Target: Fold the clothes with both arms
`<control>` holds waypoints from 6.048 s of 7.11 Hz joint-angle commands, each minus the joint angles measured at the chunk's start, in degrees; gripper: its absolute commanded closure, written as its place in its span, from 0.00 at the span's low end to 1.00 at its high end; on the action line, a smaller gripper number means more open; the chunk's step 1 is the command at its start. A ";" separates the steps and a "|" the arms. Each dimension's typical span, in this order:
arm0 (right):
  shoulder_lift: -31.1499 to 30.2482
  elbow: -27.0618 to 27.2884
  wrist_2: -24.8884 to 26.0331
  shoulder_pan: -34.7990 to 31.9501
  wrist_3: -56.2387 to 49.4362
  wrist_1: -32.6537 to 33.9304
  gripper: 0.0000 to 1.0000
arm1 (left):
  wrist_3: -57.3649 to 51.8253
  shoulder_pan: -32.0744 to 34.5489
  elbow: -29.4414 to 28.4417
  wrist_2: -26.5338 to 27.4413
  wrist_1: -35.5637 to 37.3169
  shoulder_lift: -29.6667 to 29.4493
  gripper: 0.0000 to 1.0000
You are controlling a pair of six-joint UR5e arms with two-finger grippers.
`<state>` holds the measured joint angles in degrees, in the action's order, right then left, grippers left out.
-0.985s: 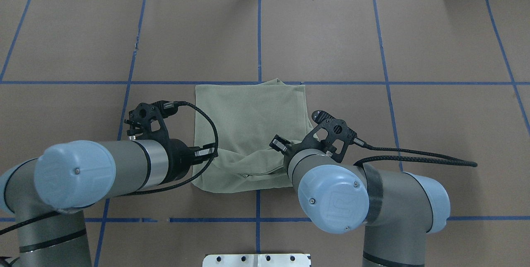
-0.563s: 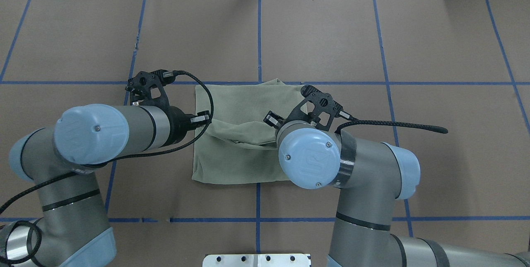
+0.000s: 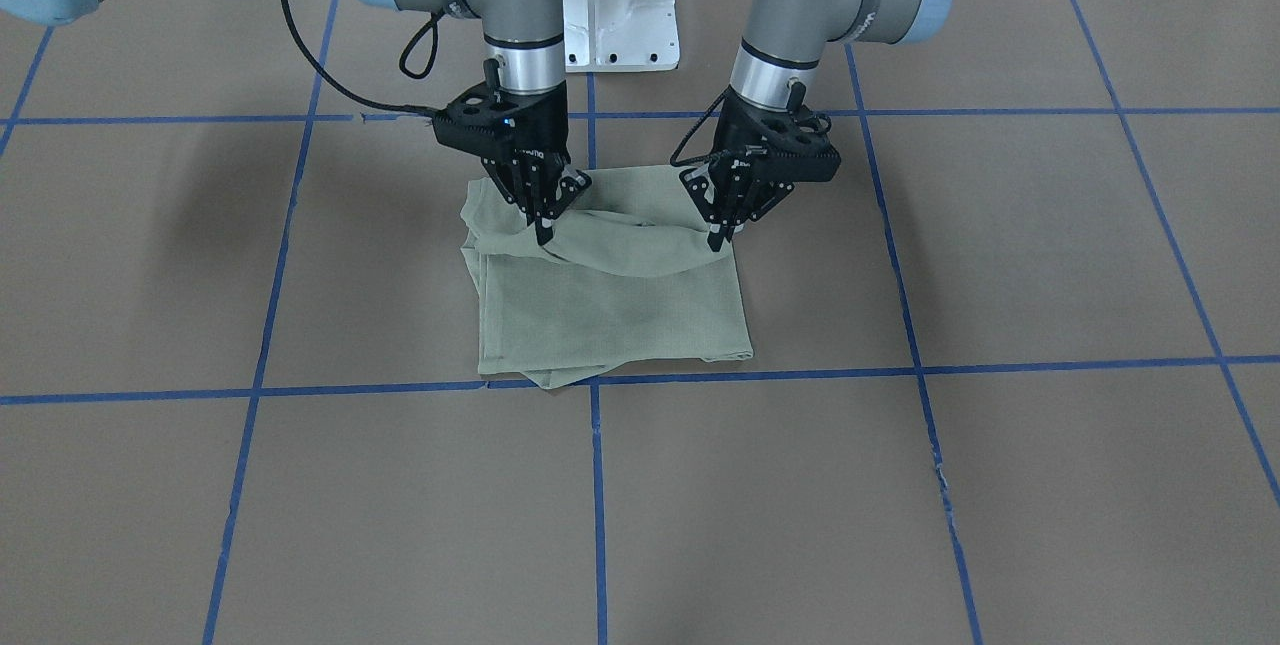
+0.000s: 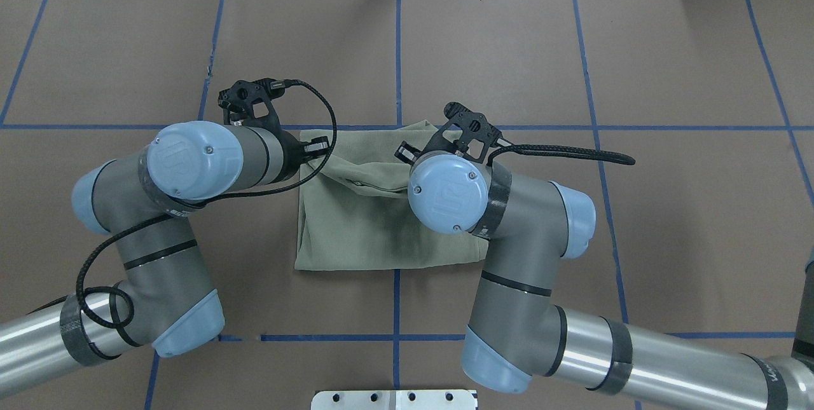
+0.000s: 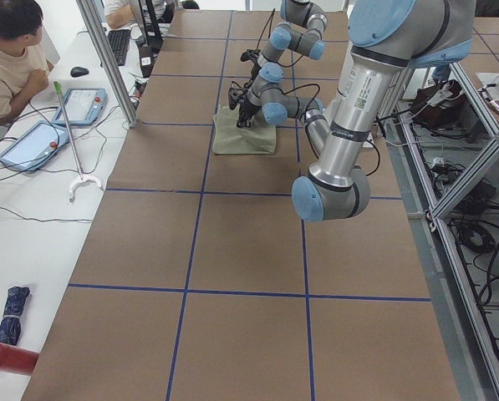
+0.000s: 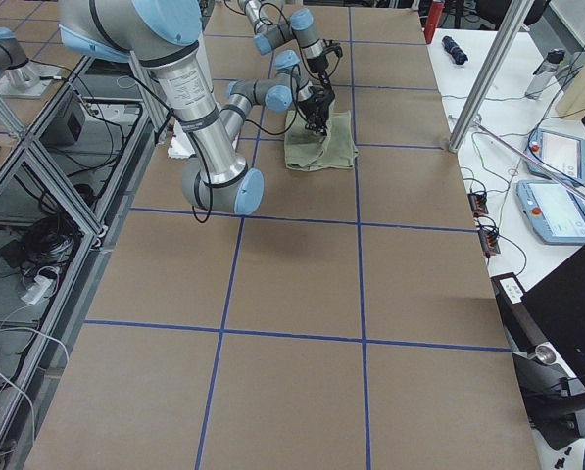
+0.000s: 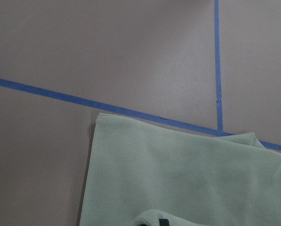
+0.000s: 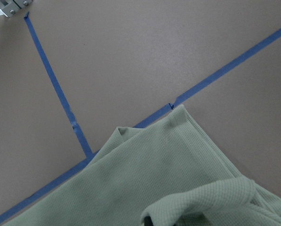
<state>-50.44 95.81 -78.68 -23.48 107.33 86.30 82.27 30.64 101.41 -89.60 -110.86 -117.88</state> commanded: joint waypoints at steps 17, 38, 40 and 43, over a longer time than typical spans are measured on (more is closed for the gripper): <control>7.90 -24.34 -2.35 -8.39 -27.31 -3.68 0.00 | -20.22 8.29 -5.61 -11.65 -6.48 0.37 0.00; 1.07 -18.22 -32.35 -25.00 -52.25 -11.33 0.00 | -31.77 15.92 -10.28 -14.18 3.29 -5.03 0.00; -6.31 -12.35 -41.77 -35.26 -68.05 -6.54 0.00 | -46.33 23.19 3.92 -20.32 15.10 2.44 0.00; -12.66 -6.18 -47.95 -50.12 -96.97 9.28 0.00 | -71.90 39.61 5.21 -29.72 16.29 12.38 0.00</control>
<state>-60.67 87.50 -124.26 -67.19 21.78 89.07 21.47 62.94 106.14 -115.35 -95.27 -109.73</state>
